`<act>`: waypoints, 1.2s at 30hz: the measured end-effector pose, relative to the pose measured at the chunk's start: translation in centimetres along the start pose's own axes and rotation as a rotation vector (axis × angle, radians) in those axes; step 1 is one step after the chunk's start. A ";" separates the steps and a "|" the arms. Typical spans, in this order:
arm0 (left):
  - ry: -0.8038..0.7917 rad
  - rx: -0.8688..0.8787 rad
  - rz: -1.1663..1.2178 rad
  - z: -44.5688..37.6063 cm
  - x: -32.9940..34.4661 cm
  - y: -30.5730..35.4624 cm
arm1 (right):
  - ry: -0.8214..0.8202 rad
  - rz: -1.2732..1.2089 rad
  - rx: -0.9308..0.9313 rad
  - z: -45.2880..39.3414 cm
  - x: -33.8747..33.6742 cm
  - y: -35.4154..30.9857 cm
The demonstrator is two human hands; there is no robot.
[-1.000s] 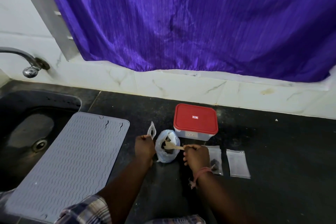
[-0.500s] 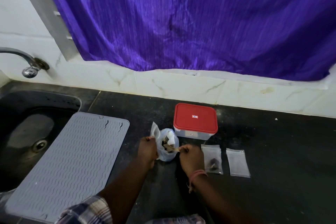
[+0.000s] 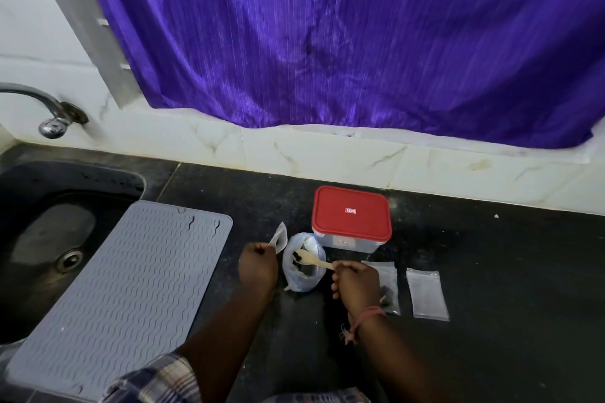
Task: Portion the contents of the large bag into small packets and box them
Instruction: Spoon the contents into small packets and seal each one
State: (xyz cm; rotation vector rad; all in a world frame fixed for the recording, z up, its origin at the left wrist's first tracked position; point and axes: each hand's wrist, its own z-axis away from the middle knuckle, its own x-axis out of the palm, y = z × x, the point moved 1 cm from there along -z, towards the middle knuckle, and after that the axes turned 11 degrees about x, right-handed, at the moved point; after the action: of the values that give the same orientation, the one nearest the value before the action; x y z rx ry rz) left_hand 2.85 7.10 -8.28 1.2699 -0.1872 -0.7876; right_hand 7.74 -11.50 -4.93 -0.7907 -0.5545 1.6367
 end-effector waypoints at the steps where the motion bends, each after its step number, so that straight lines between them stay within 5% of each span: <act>1: 0.024 0.034 -0.029 0.4 -0.1 0.6 | -0.018 -0.011 -0.018 0.4 0.2 -0.3; 12: 0.045 0.235 -0.230 2.9 -0.8 3.6 | -0.028 0.109 -0.248 2.0 2.0 -2.6; 16: 0.012 0.356 -0.311 3.2 -0.5 3.3 | 0.128 0.376 -0.600 2.8 2.4 -2.9; 19: -0.021 0.395 -0.292 3.5 -0.4 3.7 | 0.020 0.763 -0.950 3.5 3.4 -2.5; 22: -0.007 0.352 -0.243 3.7 -0.6 4.1 | -0.007 1.100 -1.027 2.8 4.9 -1.1; 26: 0.068 0.246 -0.211 3.3 -1.4 4.7 | 0.102 0.772 -1.126 3.0 3.8 -1.6; 31: 0.066 0.161 -0.148 3.1 -2.0 4.5 | 0.230 0.309 -0.737 2.4 1.9 -2.1; 36: 0.028 0.175 -0.125 3.0 -2.6 5.2 | 0.236 0.395 -0.456 0.6 0.6 0.1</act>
State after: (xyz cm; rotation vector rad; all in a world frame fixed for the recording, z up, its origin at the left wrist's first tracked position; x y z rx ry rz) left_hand 1.55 6.74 -1.86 1.4682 -0.1573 -0.8748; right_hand 7.16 -10.84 -4.69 -1.4859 -0.6398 1.7590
